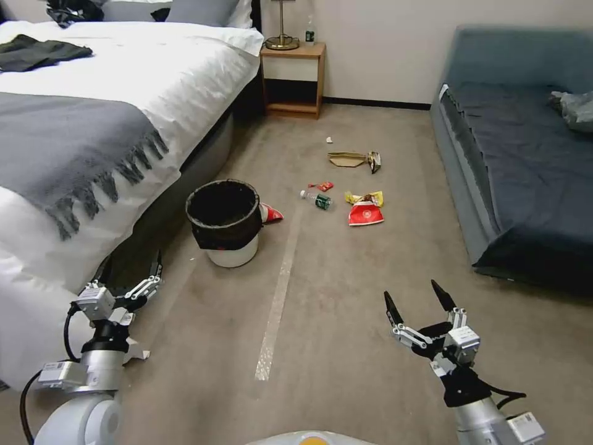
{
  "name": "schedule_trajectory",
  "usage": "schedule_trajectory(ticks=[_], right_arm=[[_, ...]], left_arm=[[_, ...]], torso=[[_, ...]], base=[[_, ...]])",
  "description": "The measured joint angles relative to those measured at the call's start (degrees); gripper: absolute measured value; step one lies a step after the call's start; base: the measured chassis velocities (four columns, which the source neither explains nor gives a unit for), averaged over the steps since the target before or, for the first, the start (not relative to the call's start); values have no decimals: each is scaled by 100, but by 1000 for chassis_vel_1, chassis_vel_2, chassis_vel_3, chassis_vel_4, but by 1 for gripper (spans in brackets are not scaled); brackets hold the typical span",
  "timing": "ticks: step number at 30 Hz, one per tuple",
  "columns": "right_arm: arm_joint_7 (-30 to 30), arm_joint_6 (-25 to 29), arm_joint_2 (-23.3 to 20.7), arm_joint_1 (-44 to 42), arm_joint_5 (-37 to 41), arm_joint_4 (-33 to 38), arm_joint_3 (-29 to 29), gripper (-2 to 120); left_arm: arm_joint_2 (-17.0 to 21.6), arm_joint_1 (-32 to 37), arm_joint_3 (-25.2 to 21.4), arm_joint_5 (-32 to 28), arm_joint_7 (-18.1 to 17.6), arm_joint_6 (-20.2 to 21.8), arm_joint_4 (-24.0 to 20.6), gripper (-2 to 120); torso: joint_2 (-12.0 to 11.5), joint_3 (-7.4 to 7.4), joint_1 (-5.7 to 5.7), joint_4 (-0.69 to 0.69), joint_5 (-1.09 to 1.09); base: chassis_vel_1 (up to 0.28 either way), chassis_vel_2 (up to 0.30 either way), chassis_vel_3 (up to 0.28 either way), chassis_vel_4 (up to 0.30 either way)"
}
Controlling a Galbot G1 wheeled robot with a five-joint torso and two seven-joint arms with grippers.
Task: Pick up the trash can from the floor.
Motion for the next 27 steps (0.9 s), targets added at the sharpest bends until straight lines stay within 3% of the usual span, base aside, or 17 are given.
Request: schedule_trajectory(ticks=[27], right_arm=[[-131, 20, -19, -7, 11, 1, 2, 100]], left_arm=[[-6, 14, -10, -2, -10, 13, -39, 100]], torso=[[0, 0, 0, 1, 0]], base=[[-88, 88, 89, -88]])
